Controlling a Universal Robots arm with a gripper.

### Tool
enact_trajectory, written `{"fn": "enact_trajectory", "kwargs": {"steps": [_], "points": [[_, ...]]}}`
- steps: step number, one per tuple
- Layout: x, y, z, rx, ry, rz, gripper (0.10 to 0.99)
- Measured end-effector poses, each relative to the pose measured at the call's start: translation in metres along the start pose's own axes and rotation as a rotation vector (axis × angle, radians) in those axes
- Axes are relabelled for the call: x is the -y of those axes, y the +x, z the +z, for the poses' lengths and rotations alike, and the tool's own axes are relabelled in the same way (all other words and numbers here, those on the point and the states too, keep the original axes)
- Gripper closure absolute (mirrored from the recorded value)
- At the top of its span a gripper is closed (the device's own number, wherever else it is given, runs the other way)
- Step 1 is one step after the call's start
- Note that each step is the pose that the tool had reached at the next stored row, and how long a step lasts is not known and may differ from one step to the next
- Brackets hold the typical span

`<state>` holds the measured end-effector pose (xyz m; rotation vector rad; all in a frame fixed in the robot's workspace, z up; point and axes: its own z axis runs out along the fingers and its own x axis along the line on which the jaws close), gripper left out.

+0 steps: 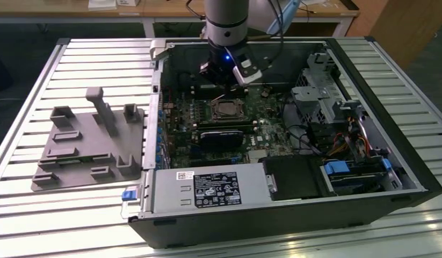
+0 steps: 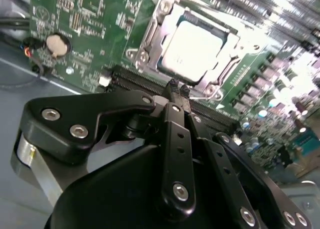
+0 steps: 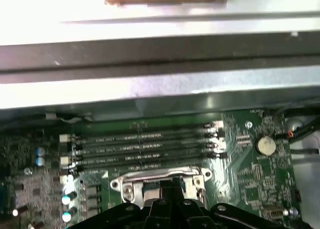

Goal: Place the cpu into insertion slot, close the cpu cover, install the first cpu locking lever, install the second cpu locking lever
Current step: 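Install the first cpu locking lever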

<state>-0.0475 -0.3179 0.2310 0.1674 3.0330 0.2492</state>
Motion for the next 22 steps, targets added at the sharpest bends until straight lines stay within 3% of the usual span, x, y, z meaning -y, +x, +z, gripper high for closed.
{"fn": "enact_trajectory", "kwargs": {"steps": [4, 12, 22], "points": [[0.0008, 0.0057, 0.0009, 0.0208, -0.016, -0.002, 0.984], [0.0020, 0.0113, 0.0069, 0.0628, -0.021, -0.009, 0.984], [-0.0089, 0.0128, 0.0109, 0.0657, -0.021, -0.010, 0.984]]}}
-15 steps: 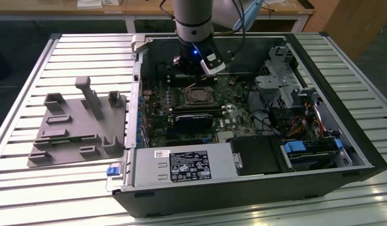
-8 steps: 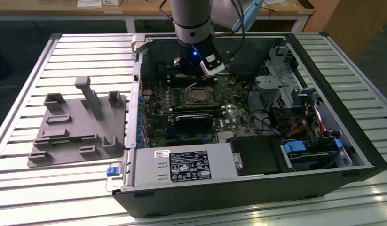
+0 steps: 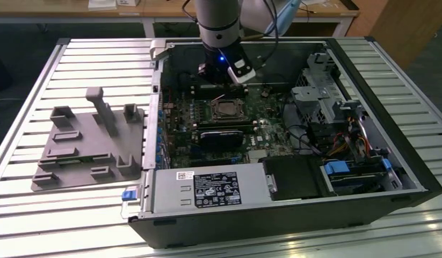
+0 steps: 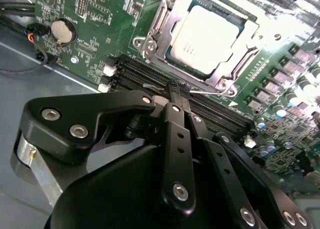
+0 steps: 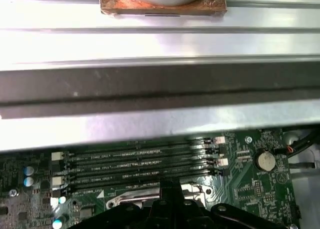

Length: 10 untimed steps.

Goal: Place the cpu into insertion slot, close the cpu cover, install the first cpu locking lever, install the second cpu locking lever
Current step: 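Install the first cpu locking lever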

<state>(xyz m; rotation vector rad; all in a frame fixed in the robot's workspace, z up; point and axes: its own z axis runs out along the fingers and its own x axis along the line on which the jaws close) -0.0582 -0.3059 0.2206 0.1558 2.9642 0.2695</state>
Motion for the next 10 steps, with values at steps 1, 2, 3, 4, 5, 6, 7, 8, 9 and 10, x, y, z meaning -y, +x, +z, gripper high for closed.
{"fn": "enact_trajectory", "kwargs": {"steps": [1, 2, 3, 4, 5, 6, 7, 8, 9, 10], "points": [[-0.0010, 0.0002, 0.0004, 0.0000, 0.000, 0.000, 0.984], [-0.0016, 0.0003, 0.0009, 0.0001, 0.000, 0.000, 0.984], [-0.0017, 0.0004, 0.0014, 0.0002, 0.001, 0.000, 0.984], [-0.0016, 0.0004, 0.0020, 0.0001, 0.001, 0.000, 0.984], [-0.0015, 0.0005, 0.0026, 0.0002, 0.002, 0.000, 0.984], [-0.0014, 0.0007, 0.0032, 0.0003, 0.003, 0.000, 0.984], [-0.0013, 0.0007, 0.0037, 0.0005, 0.003, 0.001, 0.984], [-0.0012, 0.0008, 0.0037, 0.0005, 0.003, 0.001, 0.984], [-0.0012, 0.0008, 0.0037, 0.0005, 0.003, 0.001, 0.984], [-0.0012, 0.0008, 0.0037, 0.0005, 0.003, 0.001, 0.984]]}}
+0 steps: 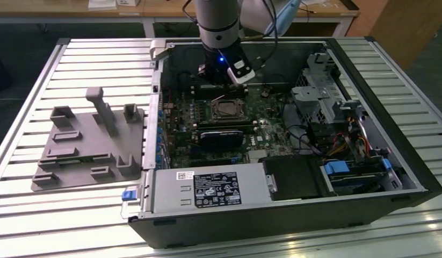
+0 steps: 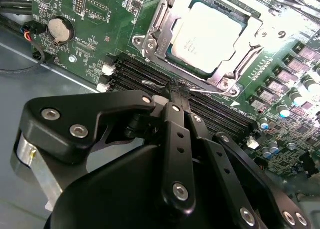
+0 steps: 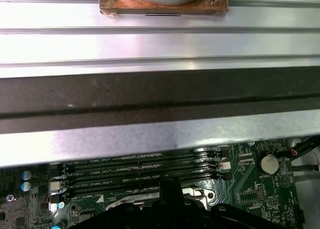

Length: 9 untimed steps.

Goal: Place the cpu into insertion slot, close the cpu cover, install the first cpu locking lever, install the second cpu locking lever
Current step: 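Install the first cpu locking lever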

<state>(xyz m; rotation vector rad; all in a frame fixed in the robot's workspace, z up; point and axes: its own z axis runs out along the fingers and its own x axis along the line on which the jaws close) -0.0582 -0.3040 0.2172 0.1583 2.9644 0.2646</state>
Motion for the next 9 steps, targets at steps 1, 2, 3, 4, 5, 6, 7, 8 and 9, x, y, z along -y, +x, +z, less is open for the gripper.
{"fn": "enact_trajectory", "kwargs": {"steps": [1, 2, 3, 4, 5, 6, 7, 8, 9], "points": [[0.0000, 0.0000, 0.0001, 0.0001, 0.000, 0.000, 0.984], [0.0000, 0.0000, 0.0001, 0.0001, 0.000, 0.000, 0.984], [0.0000, 0.0000, 0.0001, 0.0003, 0.000, 0.001, 0.984], [0.0000, 0.0000, 0.0002, 0.0010, 0.001, 0.004, 0.984], [0.0000, 0.0001, 0.0003, 0.0025, 0.002, 0.009, 0.984], [0.0000, 0.0000, 0.0003, 0.0055, 0.005, 0.016, 0.984], [0.0000, 0.0001, 0.0004, 0.0093, 0.009, 0.023, 0.984], [0.0001, 0.0001, 0.0006, 0.0135, 0.011, 0.029, 0.984], [0.0001, 0.0001, 0.0008, 0.0177, 0.014, 0.036, 0.984]]}}
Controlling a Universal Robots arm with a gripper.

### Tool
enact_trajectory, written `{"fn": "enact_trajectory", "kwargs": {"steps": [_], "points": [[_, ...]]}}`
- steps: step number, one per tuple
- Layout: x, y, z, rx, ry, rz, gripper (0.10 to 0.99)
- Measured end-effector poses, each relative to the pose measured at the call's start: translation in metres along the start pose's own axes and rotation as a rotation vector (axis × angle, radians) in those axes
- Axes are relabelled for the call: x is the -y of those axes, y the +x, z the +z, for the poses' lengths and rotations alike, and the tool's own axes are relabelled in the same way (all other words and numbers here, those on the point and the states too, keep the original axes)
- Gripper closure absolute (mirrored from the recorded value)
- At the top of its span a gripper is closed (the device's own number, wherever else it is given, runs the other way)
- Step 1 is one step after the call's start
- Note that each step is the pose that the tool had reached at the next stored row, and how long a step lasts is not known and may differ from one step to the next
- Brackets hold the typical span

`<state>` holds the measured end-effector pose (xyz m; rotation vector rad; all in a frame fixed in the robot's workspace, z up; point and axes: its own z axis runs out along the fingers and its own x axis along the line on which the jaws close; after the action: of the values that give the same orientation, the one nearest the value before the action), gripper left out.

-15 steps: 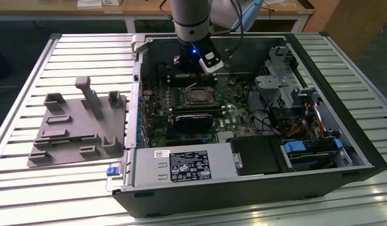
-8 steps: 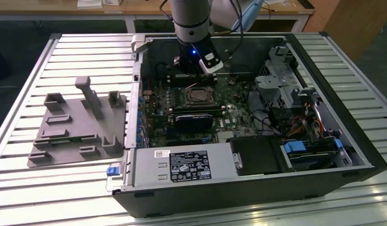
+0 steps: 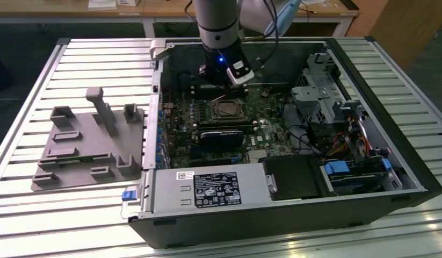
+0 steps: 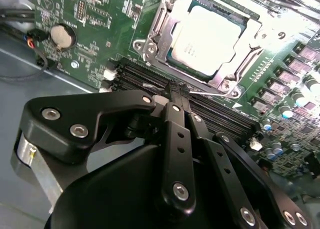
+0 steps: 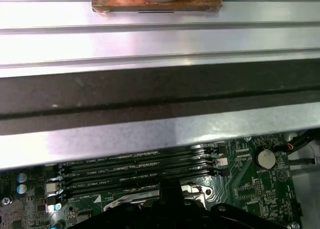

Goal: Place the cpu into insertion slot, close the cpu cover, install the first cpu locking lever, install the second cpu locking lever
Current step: 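Install the first cpu locking lever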

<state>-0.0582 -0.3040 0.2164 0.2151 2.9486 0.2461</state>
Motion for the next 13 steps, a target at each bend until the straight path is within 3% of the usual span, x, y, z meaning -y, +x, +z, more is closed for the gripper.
{"fn": "enact_trajectory", "kwargs": {"steps": [3, 8, 13], "points": [[0.0002, 0.0002, 0.0004, 0.0147, 0.006, 0.018, 0.984], [0.0006, 0.0036, 0.0005, 0.0449, 0.003, 0.025, 0.984], [0.0010, 0.0063, 0.0012, 0.0576, 0.007, 0.049, 0.984]]}}
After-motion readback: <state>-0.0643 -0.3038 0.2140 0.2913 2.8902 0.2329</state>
